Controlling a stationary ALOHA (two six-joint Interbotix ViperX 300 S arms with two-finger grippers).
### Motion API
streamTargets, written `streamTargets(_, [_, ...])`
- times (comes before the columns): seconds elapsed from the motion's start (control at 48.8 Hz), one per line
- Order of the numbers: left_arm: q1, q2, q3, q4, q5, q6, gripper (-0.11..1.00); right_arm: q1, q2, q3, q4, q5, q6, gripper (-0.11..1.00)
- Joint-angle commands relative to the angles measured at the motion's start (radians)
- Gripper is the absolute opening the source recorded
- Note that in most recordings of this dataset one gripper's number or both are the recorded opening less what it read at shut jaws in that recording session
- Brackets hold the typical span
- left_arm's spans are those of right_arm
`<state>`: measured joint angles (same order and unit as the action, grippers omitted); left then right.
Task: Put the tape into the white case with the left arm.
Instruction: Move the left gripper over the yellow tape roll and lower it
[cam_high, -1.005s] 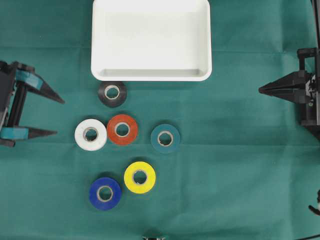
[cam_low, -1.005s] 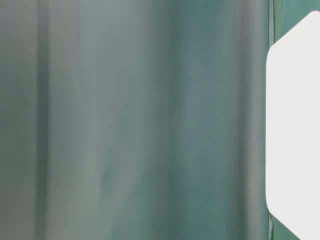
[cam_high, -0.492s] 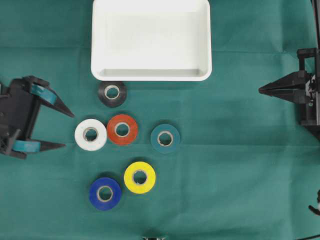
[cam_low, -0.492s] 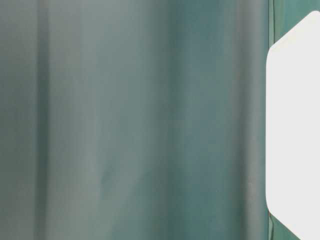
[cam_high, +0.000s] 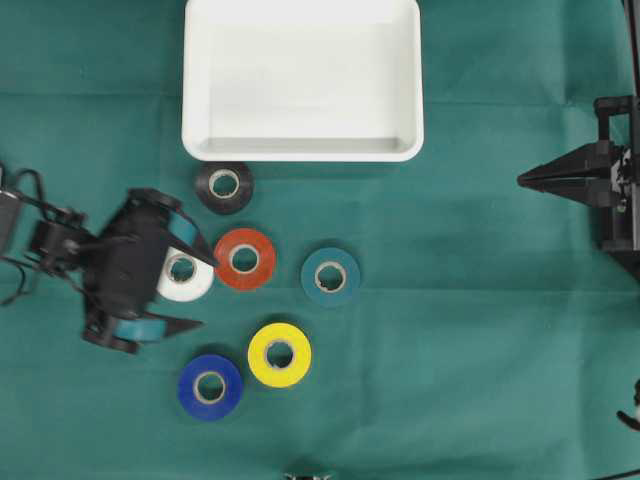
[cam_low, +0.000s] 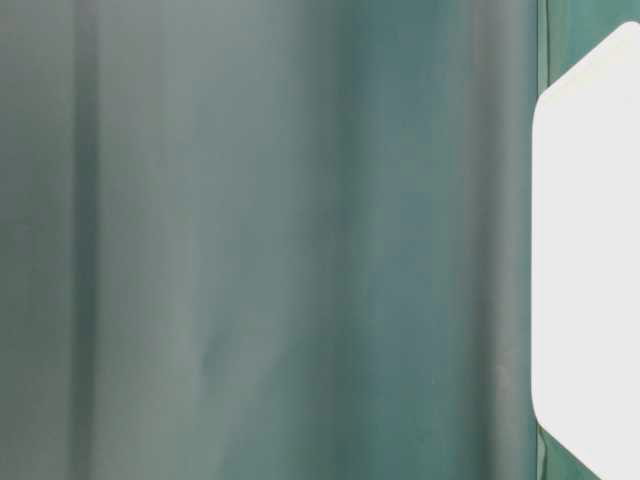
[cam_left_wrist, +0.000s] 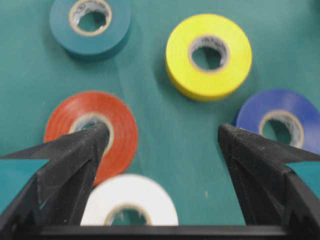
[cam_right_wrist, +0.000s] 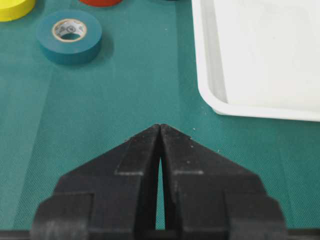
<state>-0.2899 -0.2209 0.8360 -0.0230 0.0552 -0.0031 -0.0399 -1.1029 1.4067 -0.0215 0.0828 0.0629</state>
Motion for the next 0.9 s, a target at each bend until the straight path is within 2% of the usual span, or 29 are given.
streamTargets(0.0, [-0.014, 0.052, -0.074, -0.003, -0.008, 0.0, 0.99, -0.002, 0.005, -0.011, -0.002, -0.005, 0.002, -0.1])
streamTargets(0.41, [-0.048, 0.284, -0.29, -0.005, 0.011, -0.003, 0.99, -0.002, 0.005, 0.0, 0.0, 0.003, 0.003, -0.1])
streamTargets(0.882, [-0.043, 0.377, -0.336, -0.003, 0.086, 0.002, 0.99, -0.002, 0.003, 0.015, 0.0, -0.002, 0.005, -0.1])
